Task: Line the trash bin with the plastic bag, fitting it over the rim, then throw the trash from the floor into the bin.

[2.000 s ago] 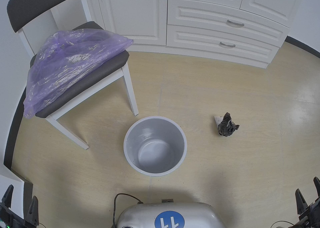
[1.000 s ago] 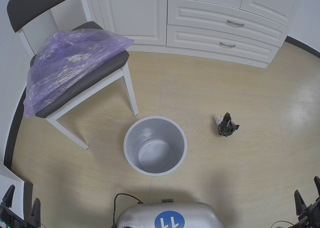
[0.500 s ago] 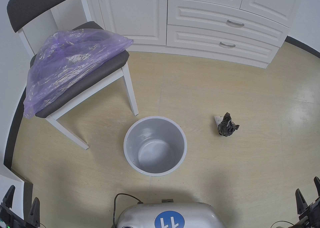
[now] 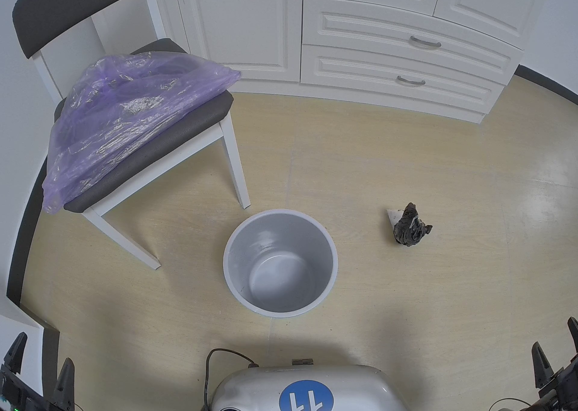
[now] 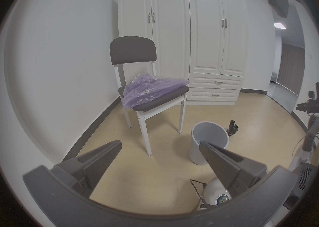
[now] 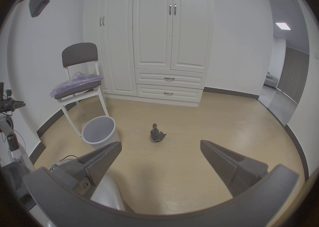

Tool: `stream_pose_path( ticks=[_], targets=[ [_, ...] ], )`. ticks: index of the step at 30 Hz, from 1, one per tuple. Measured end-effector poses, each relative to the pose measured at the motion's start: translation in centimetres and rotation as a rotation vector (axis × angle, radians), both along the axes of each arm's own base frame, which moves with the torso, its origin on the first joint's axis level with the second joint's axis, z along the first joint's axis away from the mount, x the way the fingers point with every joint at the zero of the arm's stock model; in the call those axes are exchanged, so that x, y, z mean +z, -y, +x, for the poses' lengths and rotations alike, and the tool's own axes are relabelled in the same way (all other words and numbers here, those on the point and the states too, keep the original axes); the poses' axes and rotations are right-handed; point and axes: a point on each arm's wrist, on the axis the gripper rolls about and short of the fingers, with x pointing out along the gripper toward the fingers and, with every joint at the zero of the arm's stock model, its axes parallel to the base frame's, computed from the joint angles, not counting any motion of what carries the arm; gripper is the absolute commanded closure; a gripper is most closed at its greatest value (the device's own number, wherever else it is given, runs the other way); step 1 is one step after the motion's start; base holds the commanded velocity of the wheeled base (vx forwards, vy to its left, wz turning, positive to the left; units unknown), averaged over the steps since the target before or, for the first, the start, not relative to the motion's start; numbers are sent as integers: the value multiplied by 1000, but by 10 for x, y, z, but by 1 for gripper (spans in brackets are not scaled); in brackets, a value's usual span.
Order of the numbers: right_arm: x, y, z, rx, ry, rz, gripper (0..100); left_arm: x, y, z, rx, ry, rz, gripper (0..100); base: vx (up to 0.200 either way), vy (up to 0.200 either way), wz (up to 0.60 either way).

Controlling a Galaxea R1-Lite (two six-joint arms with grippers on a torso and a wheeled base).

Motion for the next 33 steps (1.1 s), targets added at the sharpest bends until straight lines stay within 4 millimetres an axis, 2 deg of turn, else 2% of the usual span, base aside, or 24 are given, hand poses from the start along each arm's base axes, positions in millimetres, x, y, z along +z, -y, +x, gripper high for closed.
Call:
stream_pose_path(
  ticks=[9, 15, 26, 33],
  targets=[
    [0, 0, 0, 1, 4, 13, 0, 0, 0, 0, 1, -1, -9, 0, 0, 0, 0],
    [0, 0, 0, -11, 4, 62, 0, 0, -1, 0, 43, -3, -97, 0, 0, 0, 0],
    [1, 0, 0, 2, 5, 7, 0, 0, 0, 0, 14, -3, -16, 0, 0, 0, 0],
    [1, 1, 0, -21, 9, 75, 0, 0, -1, 0, 50, -1, -103, 0, 0, 0, 0]
  ],
)
